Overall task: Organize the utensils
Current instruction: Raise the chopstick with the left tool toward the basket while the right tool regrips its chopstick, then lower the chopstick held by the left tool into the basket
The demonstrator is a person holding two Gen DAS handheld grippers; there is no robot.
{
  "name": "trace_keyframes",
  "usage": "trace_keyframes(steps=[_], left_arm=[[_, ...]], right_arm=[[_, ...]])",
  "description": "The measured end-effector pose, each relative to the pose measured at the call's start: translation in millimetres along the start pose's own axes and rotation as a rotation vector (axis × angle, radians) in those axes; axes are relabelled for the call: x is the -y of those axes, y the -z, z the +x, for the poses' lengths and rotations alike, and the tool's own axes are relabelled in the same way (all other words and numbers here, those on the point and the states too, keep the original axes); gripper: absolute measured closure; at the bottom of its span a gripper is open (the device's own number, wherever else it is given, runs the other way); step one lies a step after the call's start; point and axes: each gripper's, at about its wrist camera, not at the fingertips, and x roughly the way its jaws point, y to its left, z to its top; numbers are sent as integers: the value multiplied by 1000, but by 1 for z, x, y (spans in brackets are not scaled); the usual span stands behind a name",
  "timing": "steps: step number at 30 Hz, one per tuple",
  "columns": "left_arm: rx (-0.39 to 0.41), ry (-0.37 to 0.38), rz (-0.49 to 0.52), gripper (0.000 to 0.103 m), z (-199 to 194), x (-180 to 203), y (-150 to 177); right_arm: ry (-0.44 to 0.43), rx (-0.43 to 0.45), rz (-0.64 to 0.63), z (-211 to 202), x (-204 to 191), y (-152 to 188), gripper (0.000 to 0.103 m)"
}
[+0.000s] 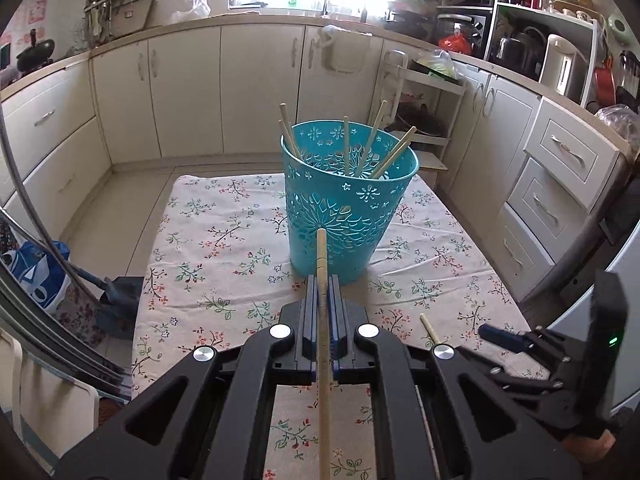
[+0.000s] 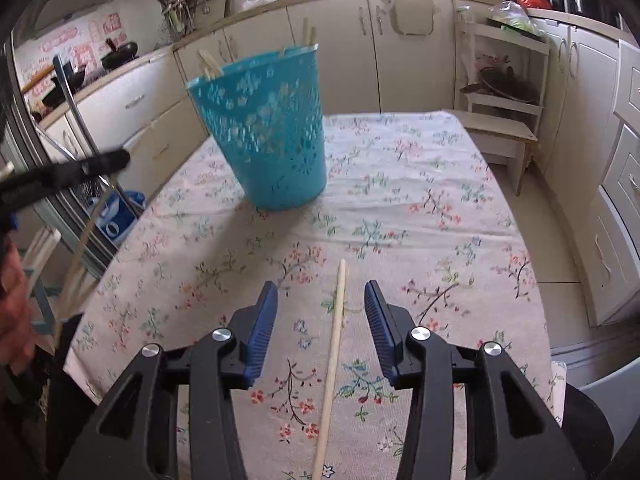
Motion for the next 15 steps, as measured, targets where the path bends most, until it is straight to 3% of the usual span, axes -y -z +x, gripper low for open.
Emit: trace_keyframes(steps=[4, 6, 9, 15], left_arm=[[-6, 0, -6, 98, 0, -2, 4], [-14, 0, -11, 98, 2, -3, 7], [-27, 3, -14, 98, 7, -4, 11], [-72, 16, -22, 98, 27, -4, 23]], right_arm=[[31, -72, -6, 25, -1, 11, 60], [48, -90, -6, 33, 1, 14, 71], [73, -96, -18, 39, 4, 17, 96], [42, -55, 13, 30, 12, 9, 97]])
